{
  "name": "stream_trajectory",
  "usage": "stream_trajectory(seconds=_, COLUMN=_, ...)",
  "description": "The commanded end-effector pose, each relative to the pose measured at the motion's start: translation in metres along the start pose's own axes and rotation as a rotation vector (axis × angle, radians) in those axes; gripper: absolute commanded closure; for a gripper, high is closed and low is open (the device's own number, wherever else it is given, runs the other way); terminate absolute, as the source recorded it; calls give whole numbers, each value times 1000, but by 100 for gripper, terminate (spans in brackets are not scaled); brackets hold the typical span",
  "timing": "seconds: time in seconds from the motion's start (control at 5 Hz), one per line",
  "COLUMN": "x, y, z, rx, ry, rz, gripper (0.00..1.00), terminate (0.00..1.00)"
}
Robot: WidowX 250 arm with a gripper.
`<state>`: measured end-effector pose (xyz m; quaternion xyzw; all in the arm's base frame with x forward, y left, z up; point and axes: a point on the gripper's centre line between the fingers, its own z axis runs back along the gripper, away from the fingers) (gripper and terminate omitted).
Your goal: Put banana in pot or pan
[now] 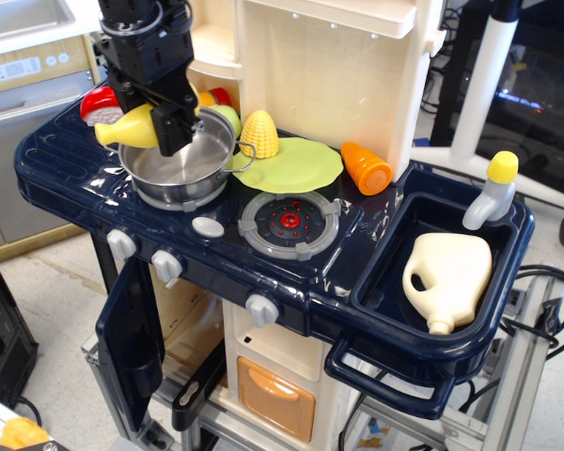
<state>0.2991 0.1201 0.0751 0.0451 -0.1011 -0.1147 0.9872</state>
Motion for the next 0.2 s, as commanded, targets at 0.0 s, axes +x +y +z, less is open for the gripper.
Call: stream_trajectory(seconds=0.0, x=20, y=17, z=9, rx=16, ry=-83, rz=-40, gripper=0, terminate=100)
